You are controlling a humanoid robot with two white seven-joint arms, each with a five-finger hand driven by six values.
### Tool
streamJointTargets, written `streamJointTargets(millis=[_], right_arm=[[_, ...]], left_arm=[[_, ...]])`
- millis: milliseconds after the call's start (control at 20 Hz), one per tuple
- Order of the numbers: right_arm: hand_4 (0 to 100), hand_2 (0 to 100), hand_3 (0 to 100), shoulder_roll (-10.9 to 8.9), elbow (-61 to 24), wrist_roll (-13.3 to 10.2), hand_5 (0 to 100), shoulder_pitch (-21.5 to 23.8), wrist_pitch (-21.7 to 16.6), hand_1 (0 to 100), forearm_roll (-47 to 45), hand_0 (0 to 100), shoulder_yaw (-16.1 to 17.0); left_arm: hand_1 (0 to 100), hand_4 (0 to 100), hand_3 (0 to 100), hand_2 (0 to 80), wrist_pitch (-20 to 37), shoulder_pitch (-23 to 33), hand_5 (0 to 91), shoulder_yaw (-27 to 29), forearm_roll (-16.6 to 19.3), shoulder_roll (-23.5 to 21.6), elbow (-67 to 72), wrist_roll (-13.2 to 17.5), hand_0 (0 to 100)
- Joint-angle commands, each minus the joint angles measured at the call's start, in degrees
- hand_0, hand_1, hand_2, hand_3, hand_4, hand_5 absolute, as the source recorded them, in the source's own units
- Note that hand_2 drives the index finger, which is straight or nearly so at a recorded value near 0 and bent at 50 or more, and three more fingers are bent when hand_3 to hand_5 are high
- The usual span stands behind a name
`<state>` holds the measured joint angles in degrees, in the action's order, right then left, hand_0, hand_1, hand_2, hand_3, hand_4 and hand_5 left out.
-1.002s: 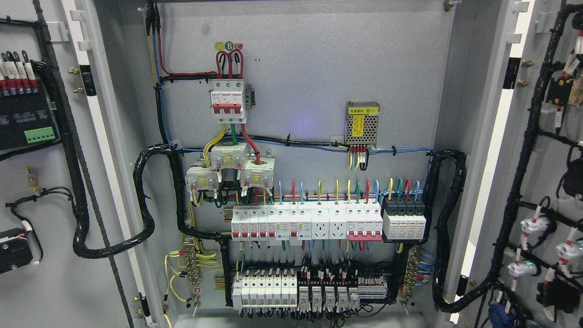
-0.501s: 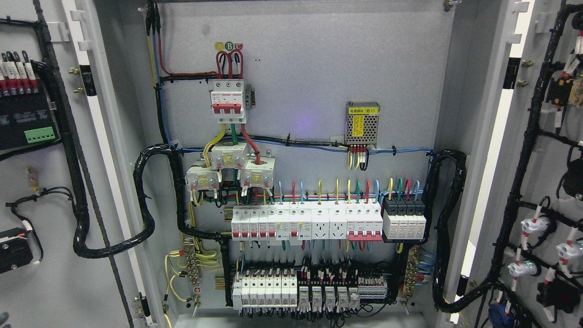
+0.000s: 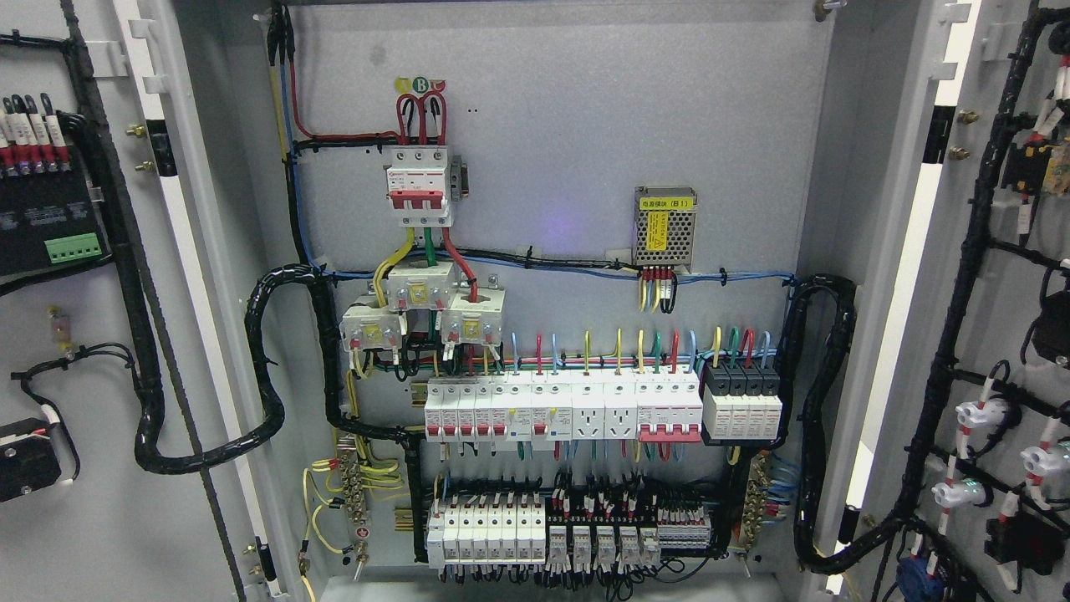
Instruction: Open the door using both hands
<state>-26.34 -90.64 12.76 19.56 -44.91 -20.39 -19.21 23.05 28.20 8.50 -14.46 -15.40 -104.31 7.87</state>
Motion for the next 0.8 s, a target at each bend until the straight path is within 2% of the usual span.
streamJointTargets(millis=[0,150,451,751], right_arm=[[0,0,0,4.37,15.49,-0.11,0,4.77,-27.60,0,0.97,11,-5.49],[0,0,0,6.12,18.39,-0.11,0,7.76,-28.13,0,0.97,11,-5.66],[0,0,0,6.48,25.67,-0.20,0,10.76,-28.13,0,0.79,11,-5.49],[0,0,0,9.03,36.84,-0.20,0,13.39,-28.57,0,0.79,11,-5.66]], left_arm=[[0,3,0,0.0,-0.20,4.23,0.0,-10.34,7.08,8.45,5.07,-1.01,0],[0,3,0,0.0,-0.29,5.02,0.0,-10.70,7.17,8.19,10.34,-1.37,0],[0,3,0,0.0,-0.46,5.46,0.0,-11.13,7.08,8.01,22.11,-0.84,0],[0,3,0,0.0,-0.37,5.11,0.0,-12.01,7.08,8.01,36.26,-0.75,0]])
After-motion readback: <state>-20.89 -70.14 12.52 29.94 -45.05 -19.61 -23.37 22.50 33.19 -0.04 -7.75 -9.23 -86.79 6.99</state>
